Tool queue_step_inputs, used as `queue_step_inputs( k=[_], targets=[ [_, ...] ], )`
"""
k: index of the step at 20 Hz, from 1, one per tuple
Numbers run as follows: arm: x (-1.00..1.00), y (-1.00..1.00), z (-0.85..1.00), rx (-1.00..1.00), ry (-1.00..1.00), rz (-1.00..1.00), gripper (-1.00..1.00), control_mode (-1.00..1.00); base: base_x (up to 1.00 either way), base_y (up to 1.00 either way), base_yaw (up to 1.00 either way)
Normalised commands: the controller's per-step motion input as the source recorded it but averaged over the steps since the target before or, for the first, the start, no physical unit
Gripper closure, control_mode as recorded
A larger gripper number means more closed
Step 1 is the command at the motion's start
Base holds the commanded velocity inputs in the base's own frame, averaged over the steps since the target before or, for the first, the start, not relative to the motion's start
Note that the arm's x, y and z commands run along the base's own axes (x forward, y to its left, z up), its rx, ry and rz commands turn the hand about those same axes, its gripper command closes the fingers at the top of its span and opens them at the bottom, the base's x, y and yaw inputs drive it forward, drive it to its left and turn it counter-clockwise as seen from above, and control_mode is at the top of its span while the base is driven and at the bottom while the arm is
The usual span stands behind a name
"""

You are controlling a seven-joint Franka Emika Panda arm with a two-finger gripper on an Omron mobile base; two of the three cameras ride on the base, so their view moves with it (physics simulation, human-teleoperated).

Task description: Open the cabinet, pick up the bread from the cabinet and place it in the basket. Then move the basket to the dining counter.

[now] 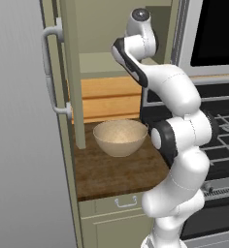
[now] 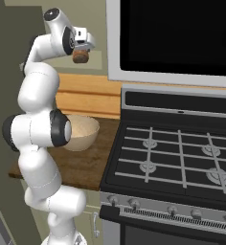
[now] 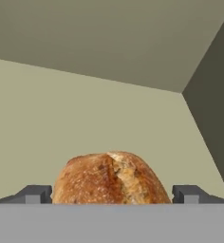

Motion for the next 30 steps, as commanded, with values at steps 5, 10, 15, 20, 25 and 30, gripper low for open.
queue_step_inputs(
  k=[5, 10, 15, 20, 25, 30],
  targets=[
    [0.0, 0.0, -0.55, -0.07, 0.0, 0.0, -1.0, -1.0, 0.0, 0.0, 0.0],
    [0.05, -0.01, -0.29, 0.0, -0.03, 0.0, 1.0, -1.0, 0.0, 0.0, 0.0],
    [0.0, 0.0, -0.26, 0.0, -0.01, 0.0, 1.0, -1.0, 0.0, 0.0, 0.0],
    [-0.14, 0.01, -0.22, 0.0, -0.21, 0.0, 1.0, -1.0, 0.0, 0.0, 0.0],
    [-0.7, 0.0, -0.02, 0.02, -0.15, 0.0, 1.0, -1.0, 0.0, 0.0, 0.0],
    [-1.0, 0.0, 0.14, 0.07, -0.02, 0.0, 1.0, -1.0, 0.0, 0.0, 0.0]
  ],
)
